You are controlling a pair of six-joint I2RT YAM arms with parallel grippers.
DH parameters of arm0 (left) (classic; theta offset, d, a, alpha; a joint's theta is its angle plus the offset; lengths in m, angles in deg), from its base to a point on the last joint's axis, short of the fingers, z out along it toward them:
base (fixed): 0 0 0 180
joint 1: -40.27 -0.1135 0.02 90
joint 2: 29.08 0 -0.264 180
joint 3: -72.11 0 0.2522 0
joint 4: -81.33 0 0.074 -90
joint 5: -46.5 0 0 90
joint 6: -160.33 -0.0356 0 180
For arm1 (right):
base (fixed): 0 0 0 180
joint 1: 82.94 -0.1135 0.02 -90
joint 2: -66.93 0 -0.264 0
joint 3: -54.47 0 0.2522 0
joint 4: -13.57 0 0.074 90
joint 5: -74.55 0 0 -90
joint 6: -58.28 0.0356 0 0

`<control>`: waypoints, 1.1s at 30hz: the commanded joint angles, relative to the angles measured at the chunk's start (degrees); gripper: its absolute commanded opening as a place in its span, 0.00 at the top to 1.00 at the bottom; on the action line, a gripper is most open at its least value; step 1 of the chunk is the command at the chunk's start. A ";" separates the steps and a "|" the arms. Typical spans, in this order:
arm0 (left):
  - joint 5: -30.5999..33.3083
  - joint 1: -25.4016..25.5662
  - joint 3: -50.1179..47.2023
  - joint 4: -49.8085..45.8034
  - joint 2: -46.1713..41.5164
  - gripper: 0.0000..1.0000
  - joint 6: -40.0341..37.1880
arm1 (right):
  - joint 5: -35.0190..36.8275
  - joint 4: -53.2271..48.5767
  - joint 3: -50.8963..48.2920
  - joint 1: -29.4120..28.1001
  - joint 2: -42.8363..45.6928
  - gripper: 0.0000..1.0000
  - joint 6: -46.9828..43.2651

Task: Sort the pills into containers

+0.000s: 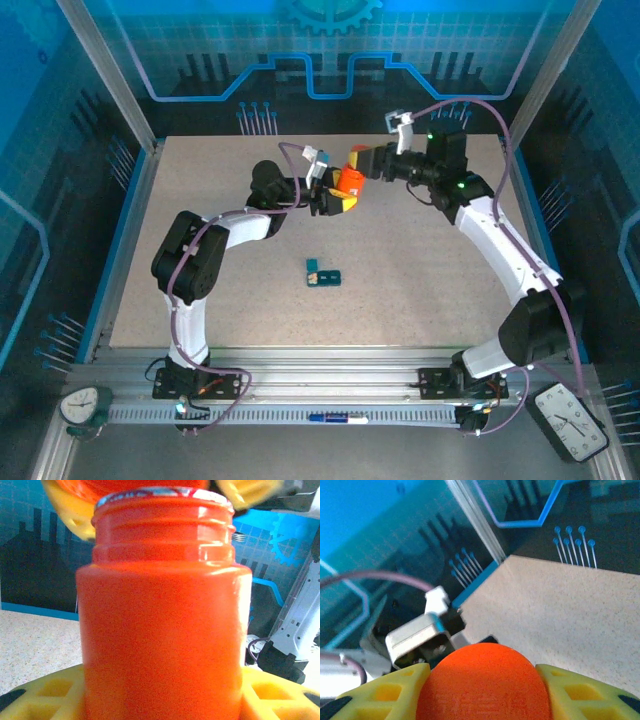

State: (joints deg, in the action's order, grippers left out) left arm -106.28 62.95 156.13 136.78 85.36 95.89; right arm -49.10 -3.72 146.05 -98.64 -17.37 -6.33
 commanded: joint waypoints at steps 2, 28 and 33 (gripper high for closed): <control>0.16 0.02 0.86 1.24 -0.17 1.00 -0.34 | -4.14 10.18 -1.30 2.09 2.09 0.85 8.12; 0.22 0.08 1.29 1.47 -0.88 1.00 0.16 | -5.79 3.46 -4.32 -1.15 1.48 0.84 0.50; 0.18 0.07 1.33 1.45 -1.05 1.00 0.19 | -5.15 3.28 -5.47 -1.42 1.15 0.84 0.03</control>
State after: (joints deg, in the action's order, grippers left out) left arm -106.35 62.95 156.13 136.38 85.36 95.92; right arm -53.58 0.34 141.66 -99.38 -15.90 -5.00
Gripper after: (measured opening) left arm 0.527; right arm 0.495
